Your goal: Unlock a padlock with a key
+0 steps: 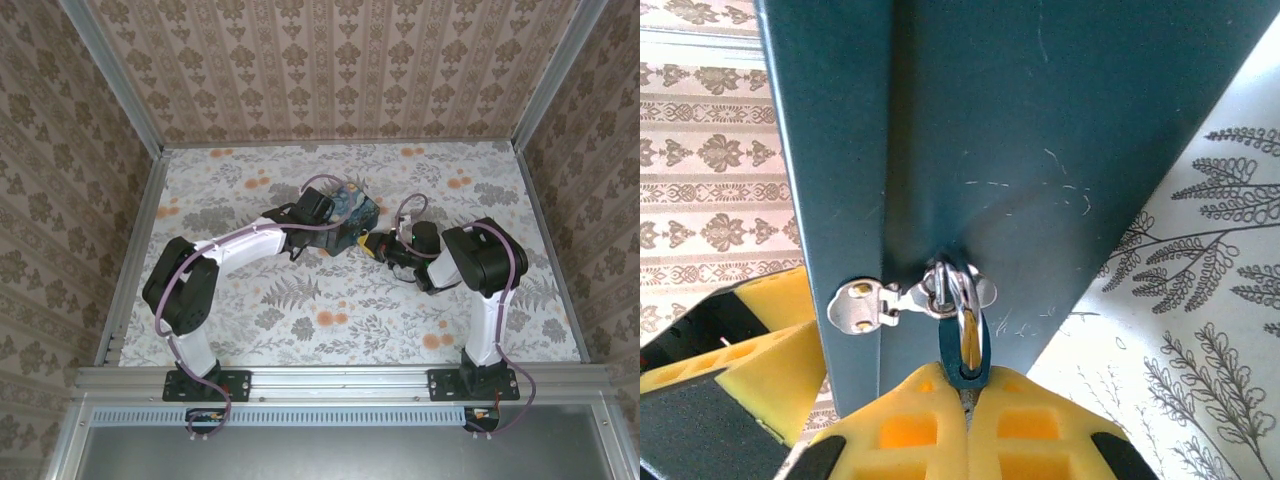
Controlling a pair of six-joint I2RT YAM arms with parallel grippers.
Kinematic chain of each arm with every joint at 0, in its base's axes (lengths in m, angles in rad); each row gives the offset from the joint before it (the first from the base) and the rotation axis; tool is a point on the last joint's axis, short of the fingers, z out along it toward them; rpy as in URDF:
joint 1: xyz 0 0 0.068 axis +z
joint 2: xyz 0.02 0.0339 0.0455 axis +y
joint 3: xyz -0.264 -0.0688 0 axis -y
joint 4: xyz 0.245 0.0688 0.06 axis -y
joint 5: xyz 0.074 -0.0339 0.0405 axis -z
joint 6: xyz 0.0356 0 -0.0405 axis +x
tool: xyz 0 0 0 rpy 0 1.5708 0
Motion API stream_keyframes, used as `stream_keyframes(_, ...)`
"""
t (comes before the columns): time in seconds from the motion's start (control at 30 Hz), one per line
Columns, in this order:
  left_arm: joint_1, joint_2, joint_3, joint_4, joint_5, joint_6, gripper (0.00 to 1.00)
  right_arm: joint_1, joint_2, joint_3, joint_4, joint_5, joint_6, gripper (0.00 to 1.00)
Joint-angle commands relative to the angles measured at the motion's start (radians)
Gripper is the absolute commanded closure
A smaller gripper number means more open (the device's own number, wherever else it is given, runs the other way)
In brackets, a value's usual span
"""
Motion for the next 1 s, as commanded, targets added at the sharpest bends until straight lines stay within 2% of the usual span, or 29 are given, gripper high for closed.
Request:
stream_keyframes(0.0,0.003,0.067,-0.038,-0.17,-0.031,0.015,0.0,-0.02,-0.059,0.029,-0.081,0.009,-0.046,1.0)
stream_keyframes(0.23,0.003,0.079,-0.024,-0.178,-0.023,0.018,0.0,-0.071,-0.181,0.032,-0.464,0.023,-0.263,1.0)
stream_keyframes(0.4,0.003,0.086,-0.019,-0.178,-0.02,0.019,0.0,-0.104,-0.179,0.051,-0.518,-0.029,-0.28,1.0)
stream_keyframes(0.5,0.003,0.09,-0.017,-0.179,-0.021,0.018,0.0,-0.104,-0.18,0.081,-0.627,-0.045,-0.328,1.0)
stream_keyframes(0.63,0.003,0.096,-0.013,-0.184,-0.02,0.02,0.0,-0.107,-0.187,0.099,-0.794,-0.006,-0.414,1.0)
stream_keyframes(0.73,0.003,0.102,-0.009,-0.186,-0.02,0.021,0.0,-0.115,-0.174,0.088,-0.805,0.012,-0.418,1.0)
stream_keyframes(0.97,0.003,0.114,-0.004,-0.189,-0.019,0.021,0.0,-0.134,-0.098,0.071,-0.681,-0.007,-0.34,1.0)
